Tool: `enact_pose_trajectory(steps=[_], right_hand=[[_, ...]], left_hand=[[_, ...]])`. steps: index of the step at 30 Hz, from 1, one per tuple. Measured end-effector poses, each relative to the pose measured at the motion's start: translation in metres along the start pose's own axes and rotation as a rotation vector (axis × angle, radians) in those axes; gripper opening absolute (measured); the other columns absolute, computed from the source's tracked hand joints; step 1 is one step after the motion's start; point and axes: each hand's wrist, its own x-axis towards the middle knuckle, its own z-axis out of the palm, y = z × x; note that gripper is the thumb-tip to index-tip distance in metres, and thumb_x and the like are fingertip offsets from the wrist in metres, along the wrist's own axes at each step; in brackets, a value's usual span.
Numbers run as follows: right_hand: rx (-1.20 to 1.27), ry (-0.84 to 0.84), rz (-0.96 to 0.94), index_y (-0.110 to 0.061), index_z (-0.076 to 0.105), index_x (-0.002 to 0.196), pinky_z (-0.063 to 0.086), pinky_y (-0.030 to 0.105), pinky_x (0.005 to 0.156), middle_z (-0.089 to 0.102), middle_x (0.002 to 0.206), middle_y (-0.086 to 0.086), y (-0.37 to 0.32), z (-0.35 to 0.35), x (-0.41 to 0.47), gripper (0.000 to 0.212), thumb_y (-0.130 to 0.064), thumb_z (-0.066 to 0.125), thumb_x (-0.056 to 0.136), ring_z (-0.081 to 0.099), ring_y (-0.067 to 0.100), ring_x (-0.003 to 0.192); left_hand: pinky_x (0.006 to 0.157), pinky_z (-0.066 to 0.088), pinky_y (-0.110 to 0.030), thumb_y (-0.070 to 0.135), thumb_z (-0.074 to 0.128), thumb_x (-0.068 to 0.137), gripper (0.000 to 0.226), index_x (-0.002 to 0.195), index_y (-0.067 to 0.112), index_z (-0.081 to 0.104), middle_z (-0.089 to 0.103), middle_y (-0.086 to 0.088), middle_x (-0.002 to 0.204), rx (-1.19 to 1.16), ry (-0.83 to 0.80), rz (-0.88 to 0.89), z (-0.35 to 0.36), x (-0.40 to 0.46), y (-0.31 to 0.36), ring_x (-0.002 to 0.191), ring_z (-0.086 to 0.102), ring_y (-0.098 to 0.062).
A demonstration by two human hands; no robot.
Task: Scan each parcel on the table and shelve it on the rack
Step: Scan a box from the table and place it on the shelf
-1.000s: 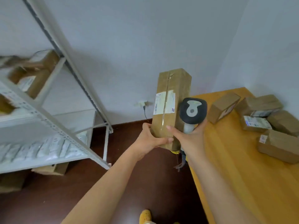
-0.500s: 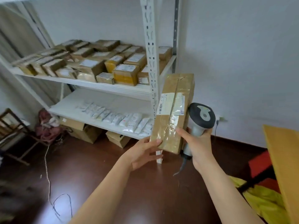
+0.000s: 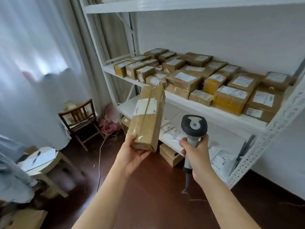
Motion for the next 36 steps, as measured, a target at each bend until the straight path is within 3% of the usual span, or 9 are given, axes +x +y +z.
enact_pose_trajectory(steps=[6, 12, 18, 22, 24, 26, 28, 31, 36], right_hand=[[0.023, -0.11, -0.009, -0.022, 0.038, 0.13, 0.048, 0.03, 0.066, 0.06, 0.093, 0.004, 0.004, 0.123, 0.1, 0.054, -0.003, 0.065, 0.087, 0.054, 0.016, 0.066], [0.029, -0.211, 0.001, -0.02, 0.041, 0.127, 0.048, 0.029, 0.066, 0.059, 0.094, 0.007, -0.016, 0.257, 0.208, 0.049, -0.002, 0.064, 0.088, 0.056, 0.017, 0.07], [-0.127, -0.249, -0.063, -0.023, 0.039, 0.128, 0.054, 0.039, 0.082, 0.061, 0.104, 0.003, -0.025, 0.37, 0.28, 0.052, -0.005, 0.066, 0.087, 0.062, 0.024, 0.091], [-0.223, -0.267, -0.086, -0.019, 0.043, 0.125, 0.049, 0.026, 0.068, 0.061, 0.101, 0.006, -0.021, 0.433, 0.325, 0.048, -0.003, 0.067, 0.086, 0.062, 0.021, 0.084], [-0.261, -0.25, -0.084, -0.019, 0.045, 0.121, 0.048, 0.018, 0.058, 0.062, 0.091, 0.006, -0.021, 0.459, 0.346, 0.045, -0.003, 0.066, 0.086, 0.061, 0.016, 0.071], [-0.283, -0.201, -0.076, -0.02, 0.047, 0.121, 0.052, 0.024, 0.06, 0.063, 0.086, 0.008, -0.025, 0.481, 0.366, 0.044, -0.003, 0.067, 0.085, 0.06, 0.016, 0.067], [-0.288, -0.153, -0.04, -0.02, 0.049, 0.123, 0.052, 0.034, 0.066, 0.065, 0.086, 0.009, -0.033, 0.497, 0.385, 0.046, -0.003, 0.068, 0.084, 0.06, 0.018, 0.067], [-0.266, -0.094, -0.002, -0.025, 0.048, 0.123, 0.051, 0.029, 0.059, 0.065, 0.083, 0.007, -0.047, 0.511, 0.417, 0.049, -0.001, 0.066, 0.085, 0.06, 0.015, 0.062], [-0.262, -0.044, 0.083, -0.026, 0.05, 0.127, 0.052, 0.03, 0.062, 0.066, 0.084, 0.008, -0.059, 0.51, 0.472, 0.053, -0.002, 0.069, 0.084, 0.06, 0.016, 0.061]], left_hand=[[0.09, 0.051, -0.051, 0.025, 0.053, 0.092, 0.036, 0.127, 0.016, 0.053, 0.064, -0.016, 0.116, -0.042, 0.127, 0.11, -0.035, 0.089, 0.09, 0.108, 0.063, -0.033], [0.091, 0.05, -0.05, 0.028, 0.054, 0.092, 0.041, 0.132, 0.022, 0.05, 0.062, -0.014, 0.126, -0.091, 0.267, 0.213, -0.072, 0.175, 0.212, 0.117, 0.059, -0.032], [0.079, 0.054, -0.048, 0.03, 0.057, 0.091, 0.049, 0.139, 0.028, 0.047, 0.063, -0.011, 0.129, -0.141, 0.372, 0.266, -0.121, 0.252, 0.308, 0.113, 0.063, -0.029], [0.085, 0.054, -0.049, 0.03, 0.059, 0.089, 0.049, 0.137, 0.027, 0.05, 0.063, -0.01, 0.128, -0.141, 0.358, 0.253, -0.138, 0.322, 0.364, 0.111, 0.063, -0.03], [0.094, 0.051, -0.051, 0.031, 0.061, 0.088, 0.048, 0.135, 0.027, 0.052, 0.064, -0.01, 0.126, -0.134, 0.334, 0.237, -0.14, 0.361, 0.392, 0.113, 0.063, -0.031], [0.095, 0.051, -0.05, 0.031, 0.063, 0.087, 0.047, 0.133, 0.025, 0.053, 0.066, -0.01, 0.123, -0.125, 0.3, 0.209, -0.136, 0.396, 0.423, 0.112, 0.064, -0.031], [0.086, 0.055, -0.048, 0.032, 0.065, 0.088, 0.047, 0.132, 0.022, 0.053, 0.067, -0.011, 0.121, -0.11, 0.279, 0.197, -0.128, 0.43, 0.452, 0.11, 0.065, -0.032], [0.069, 0.058, -0.044, 0.035, 0.07, 0.086, 0.051, 0.131, 0.02, 0.053, 0.064, -0.013, 0.123, -0.02, 0.255, 0.208, -0.106, 0.487, 0.492, 0.108, 0.065, -0.033], [0.071, 0.059, -0.042, 0.043, 0.074, 0.081, 0.057, 0.131, 0.025, 0.054, 0.065, -0.008, 0.123, 0.046, 0.234, 0.206, -0.06, 0.574, 0.526, 0.106, 0.067, -0.028]])
